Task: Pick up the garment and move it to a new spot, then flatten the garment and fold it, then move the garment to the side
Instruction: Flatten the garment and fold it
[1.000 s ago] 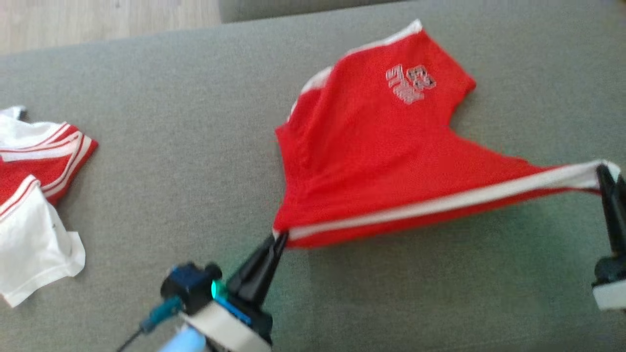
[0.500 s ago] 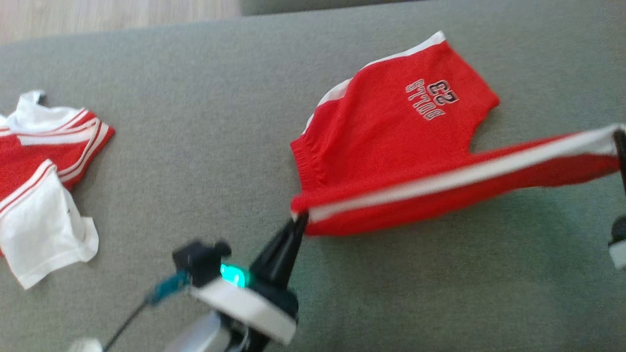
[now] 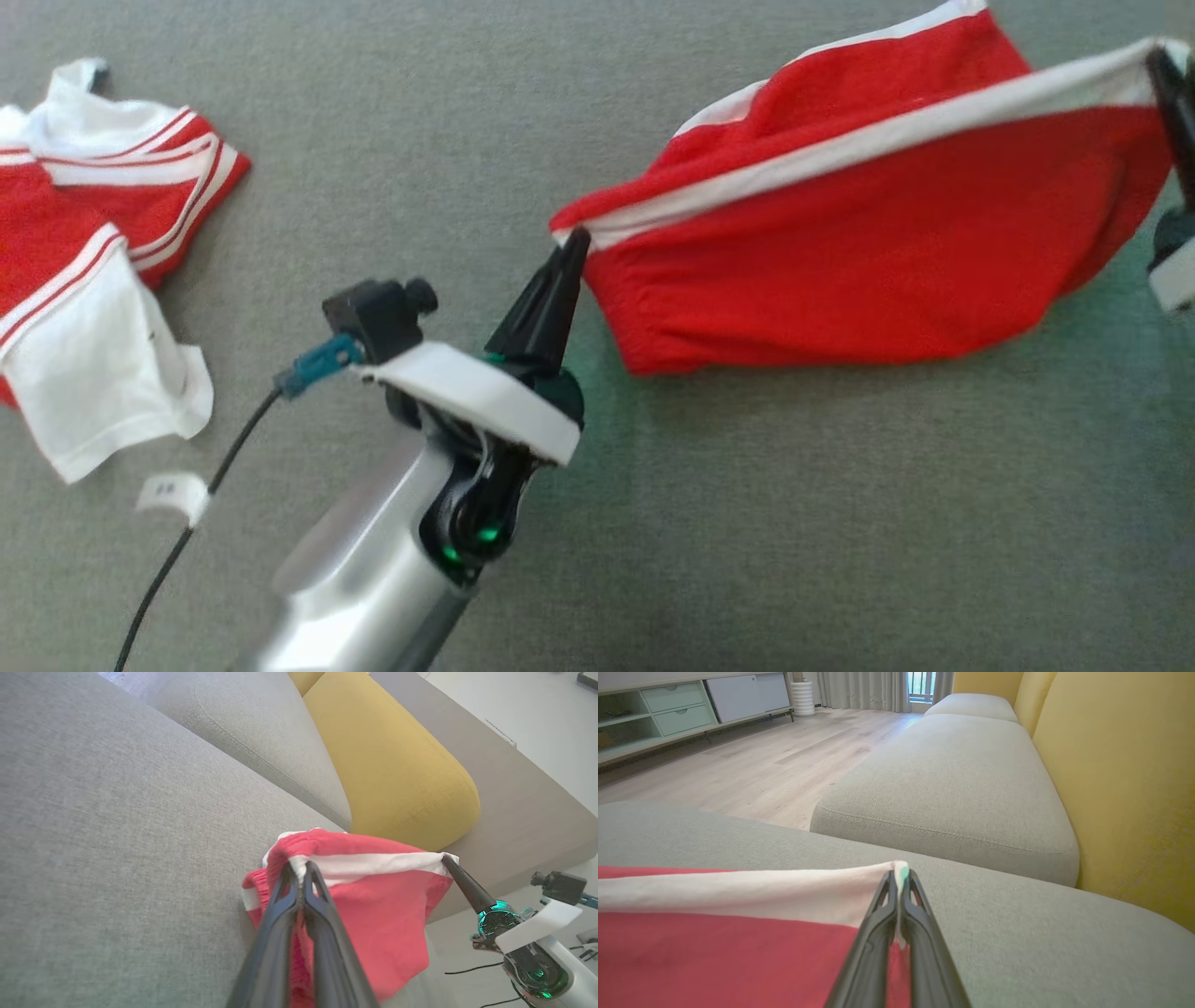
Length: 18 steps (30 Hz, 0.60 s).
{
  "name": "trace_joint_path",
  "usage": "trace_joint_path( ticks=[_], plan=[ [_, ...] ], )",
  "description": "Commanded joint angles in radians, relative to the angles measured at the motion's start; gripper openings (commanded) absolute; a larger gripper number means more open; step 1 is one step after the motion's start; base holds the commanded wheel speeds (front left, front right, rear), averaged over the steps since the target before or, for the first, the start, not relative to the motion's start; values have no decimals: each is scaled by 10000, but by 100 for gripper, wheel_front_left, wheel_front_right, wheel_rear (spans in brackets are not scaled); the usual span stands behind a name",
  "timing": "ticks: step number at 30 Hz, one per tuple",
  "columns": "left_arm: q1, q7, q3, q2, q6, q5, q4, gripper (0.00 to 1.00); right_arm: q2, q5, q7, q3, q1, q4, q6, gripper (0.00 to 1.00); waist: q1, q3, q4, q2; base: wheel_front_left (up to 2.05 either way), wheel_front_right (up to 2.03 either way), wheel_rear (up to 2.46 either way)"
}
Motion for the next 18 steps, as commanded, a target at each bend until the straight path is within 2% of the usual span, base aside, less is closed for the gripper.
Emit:
trace_joint_path(
  ticks=[1, 9, 15, 16, 17, 18],
  plan=[
    [-474, 55, 351, -45, -109, -77, -174, 0, -451, 152, -29, 244, -356, 15, -9, 0, -3, 188, 212, 0, 0, 0, 0],
    [-1672, 438, 232, -363, -377, -232, 913, 0, -703, 652, -45, 1713, -2220, 1510, -9, 0, -3, 565, 554, 0, 0, 0, 0],
    [-2433, 369, 68, -478, -479, 52, 1760, 0, -503, 878, -359, 2493, -3187, 2430, -9, 0, -3, 777, 625, 0, 0, 0, 0],
    [-2542, 323, 41, -502, -501, 89, 1924, 4, -418, 949, -450, 2639, -3347, 2612, -9, 0, -3, 811, 624, 0, 0, 0, 0],
    [-2637, 274, 13, -524, -516, 132, 2092, 38, -322, 1039, -570, 2751, -3495, 2799, -9, 36, -3, 838, 616, 0, 0, 0, 0],
    [-2721, 209, -28, -541, -530, 200, 2249, 57, -219, 1123, -758, 2831, -3632, 2971, -9, 79, -3, 857, 604, 0, 0, 0, 0]
  ],
)
